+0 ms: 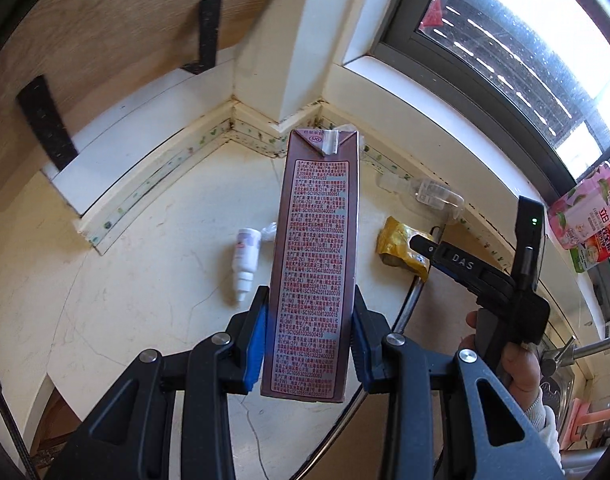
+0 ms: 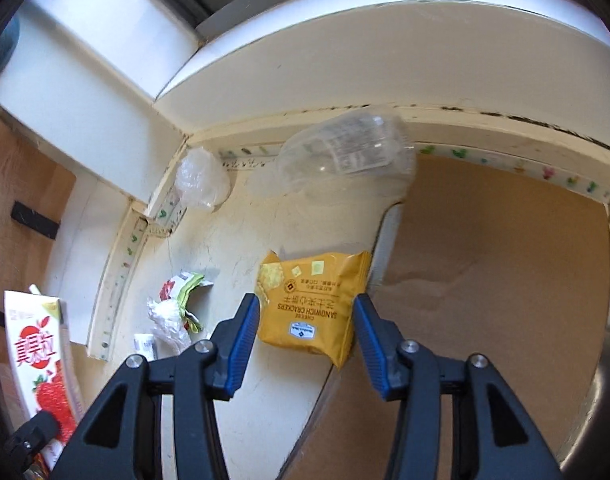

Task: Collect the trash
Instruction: 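Grasp the pink carton with the left tool while the right tool grasps the yellow snack packet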

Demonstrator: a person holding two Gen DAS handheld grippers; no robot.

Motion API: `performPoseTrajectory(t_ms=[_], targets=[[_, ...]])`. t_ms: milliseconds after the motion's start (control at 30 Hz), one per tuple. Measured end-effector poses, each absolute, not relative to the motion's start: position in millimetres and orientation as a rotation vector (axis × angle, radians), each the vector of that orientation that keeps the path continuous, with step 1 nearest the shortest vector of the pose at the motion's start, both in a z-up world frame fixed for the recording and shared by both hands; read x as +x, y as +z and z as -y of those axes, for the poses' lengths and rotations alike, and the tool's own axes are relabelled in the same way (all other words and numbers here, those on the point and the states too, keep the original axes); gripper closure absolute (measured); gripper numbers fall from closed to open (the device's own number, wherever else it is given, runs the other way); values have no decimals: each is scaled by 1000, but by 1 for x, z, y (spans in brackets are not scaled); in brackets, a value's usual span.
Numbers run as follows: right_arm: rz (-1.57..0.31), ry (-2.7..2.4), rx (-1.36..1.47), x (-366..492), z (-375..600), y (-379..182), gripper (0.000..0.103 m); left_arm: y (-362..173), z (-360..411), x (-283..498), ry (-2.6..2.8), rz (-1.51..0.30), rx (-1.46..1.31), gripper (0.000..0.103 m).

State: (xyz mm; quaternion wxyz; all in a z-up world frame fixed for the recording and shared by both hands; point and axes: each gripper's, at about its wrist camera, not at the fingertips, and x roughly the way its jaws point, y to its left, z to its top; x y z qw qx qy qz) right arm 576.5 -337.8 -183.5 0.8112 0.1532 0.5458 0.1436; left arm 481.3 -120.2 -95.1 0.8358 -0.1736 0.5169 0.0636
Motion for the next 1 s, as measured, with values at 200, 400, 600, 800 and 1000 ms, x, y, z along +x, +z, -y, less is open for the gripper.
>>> performPoseTrajectory(t_ms=[200,400,600,800,1000], targets=[[-1192,320,240,578,314,-194,55,-99,102,467,162,-1099,-420,68],[-1195,344,196,579,304,-197,86,-101,94,460,176,-1099,-441,68],[-1178,376,197,576,303,-197,98,-102,91,459,177,-1094,-449,68],[-1154,408,248,555,312,-176,99,-98,90,453,164,-1082,-450,68],[-1118,450,266,507,320,-140,99,-85,91,430,110,-1066,-440,68]])
